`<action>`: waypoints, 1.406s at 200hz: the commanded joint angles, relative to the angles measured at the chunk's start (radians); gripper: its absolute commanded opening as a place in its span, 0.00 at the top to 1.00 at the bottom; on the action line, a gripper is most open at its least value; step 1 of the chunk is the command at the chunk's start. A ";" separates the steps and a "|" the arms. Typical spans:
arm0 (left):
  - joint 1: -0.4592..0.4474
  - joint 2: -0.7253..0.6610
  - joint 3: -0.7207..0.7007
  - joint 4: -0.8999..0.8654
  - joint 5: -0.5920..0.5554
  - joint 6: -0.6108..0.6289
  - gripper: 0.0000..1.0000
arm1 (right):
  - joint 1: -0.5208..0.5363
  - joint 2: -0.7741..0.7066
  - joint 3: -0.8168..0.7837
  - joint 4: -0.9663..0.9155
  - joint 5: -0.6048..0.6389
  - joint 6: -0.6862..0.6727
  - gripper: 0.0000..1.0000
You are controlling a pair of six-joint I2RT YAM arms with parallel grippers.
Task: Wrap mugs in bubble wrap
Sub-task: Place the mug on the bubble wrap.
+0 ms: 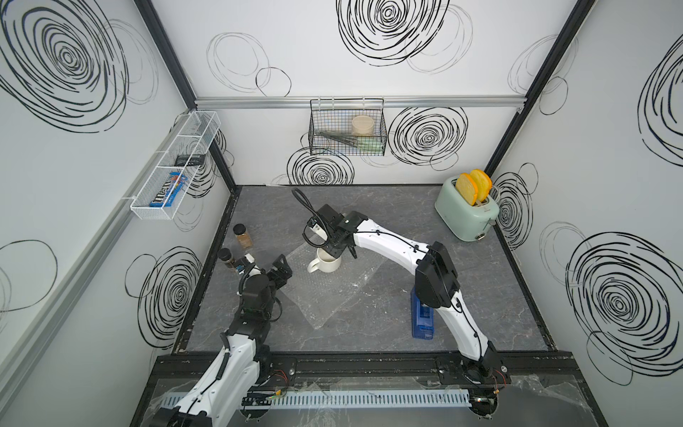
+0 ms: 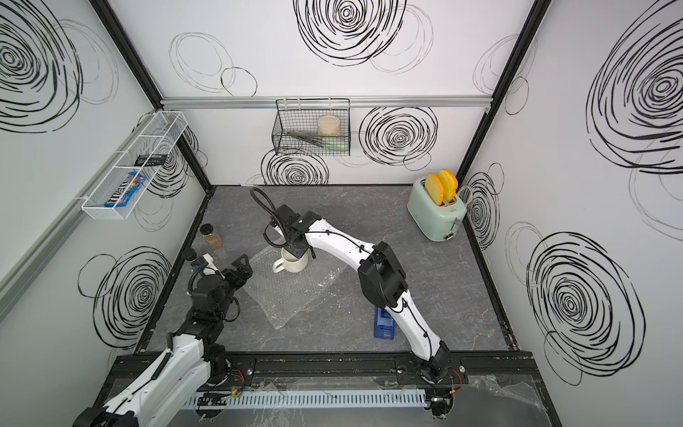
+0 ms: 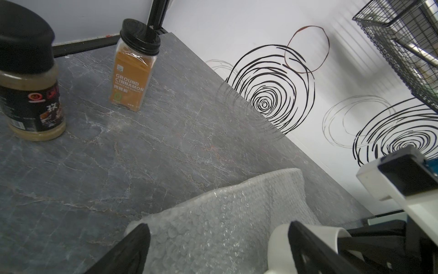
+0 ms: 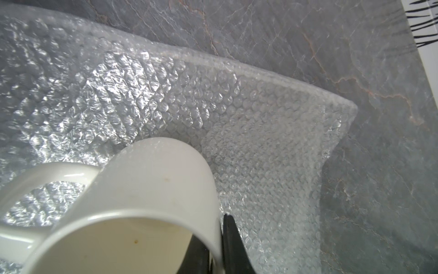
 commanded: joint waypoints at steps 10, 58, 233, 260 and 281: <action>0.025 0.000 0.009 0.040 0.038 -0.019 0.04 | 0.010 0.033 0.049 -0.043 -0.017 -0.027 1.00; 0.043 0.028 0.016 0.046 0.061 -0.022 0.04 | 0.019 0.078 0.076 -0.107 0.009 -0.037 1.00; 0.064 0.083 0.018 0.074 0.085 -0.022 0.04 | 0.029 -0.046 -0.027 -0.140 -0.031 -0.018 1.00; 0.069 0.099 0.023 0.077 0.097 -0.023 0.04 | 0.027 -0.041 -0.039 -0.134 -0.027 -0.013 0.85; 0.114 0.104 0.027 0.058 0.142 -0.038 0.04 | 0.027 -0.047 -0.018 -0.145 -0.032 0.010 0.63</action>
